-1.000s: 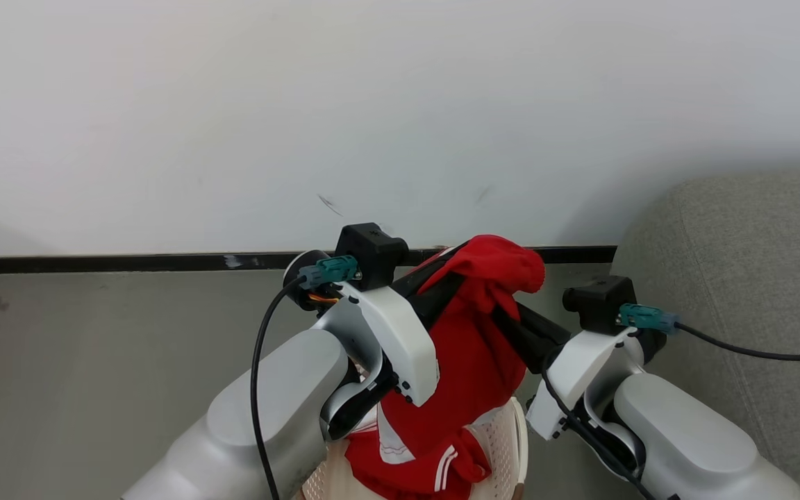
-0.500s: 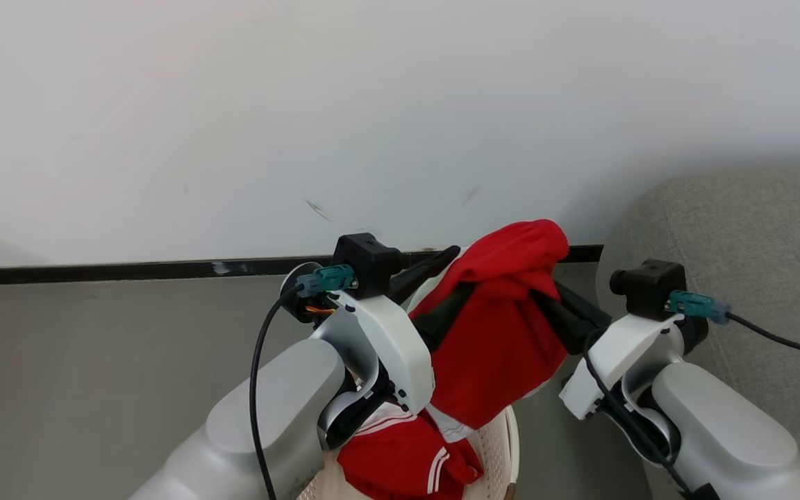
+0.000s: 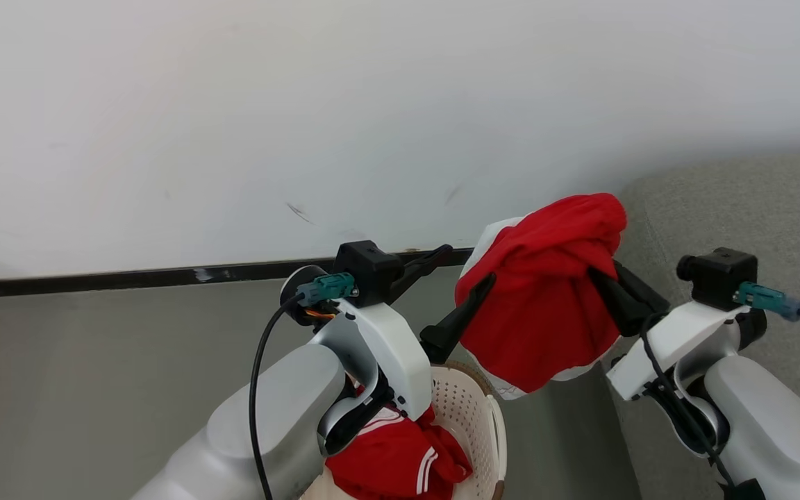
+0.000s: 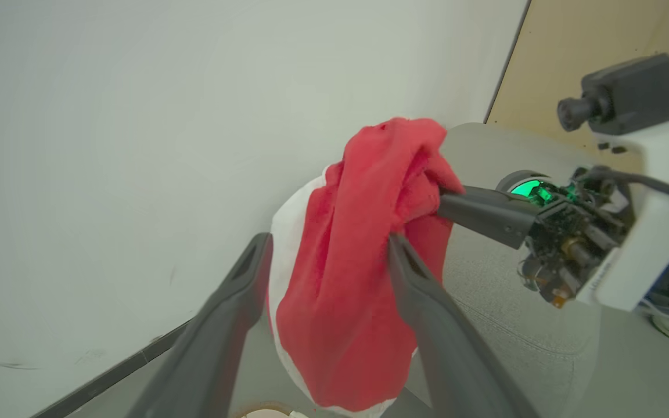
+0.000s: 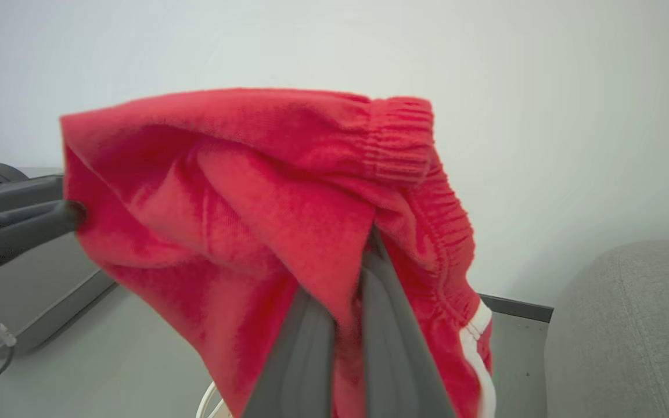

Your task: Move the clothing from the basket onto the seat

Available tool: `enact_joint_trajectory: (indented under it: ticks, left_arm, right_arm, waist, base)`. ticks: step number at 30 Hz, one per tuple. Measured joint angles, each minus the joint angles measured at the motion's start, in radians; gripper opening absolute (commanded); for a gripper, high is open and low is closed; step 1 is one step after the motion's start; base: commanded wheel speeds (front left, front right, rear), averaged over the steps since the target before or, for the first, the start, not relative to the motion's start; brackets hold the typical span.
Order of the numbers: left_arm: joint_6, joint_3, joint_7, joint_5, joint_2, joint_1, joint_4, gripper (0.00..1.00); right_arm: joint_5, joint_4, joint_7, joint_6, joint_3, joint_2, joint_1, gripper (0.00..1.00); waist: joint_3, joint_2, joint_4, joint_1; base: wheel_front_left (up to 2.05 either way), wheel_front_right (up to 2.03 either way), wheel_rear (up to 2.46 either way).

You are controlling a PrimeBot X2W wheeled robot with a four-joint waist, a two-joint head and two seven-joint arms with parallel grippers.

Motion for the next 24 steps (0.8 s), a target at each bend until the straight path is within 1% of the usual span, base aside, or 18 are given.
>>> enact_joint_trajectory:
  ticks: [8,24]
  left_arm:
    - [-0.001,-0.001,-0.018,0.005,0.003,0.000,-0.005,1.00]
    - [-0.002,-0.026,-0.040,0.033,0.013,0.001,0.002,1.00]
  right_arm:
    - [-0.017,-0.031,0.000,0.000,-0.107,-0.031,0.049,0.00]
    - [-0.052,-0.116,0.000,0.000,-0.253,-0.044,0.136,0.00]
  waist:
    - [0.002,0.0000,-0.033,0.0000]
    - [0.005,0.0000,-0.126,0.0000]
  base:
    - [0.00,0.00,0.00]
    - [0.00,0.00,0.00]
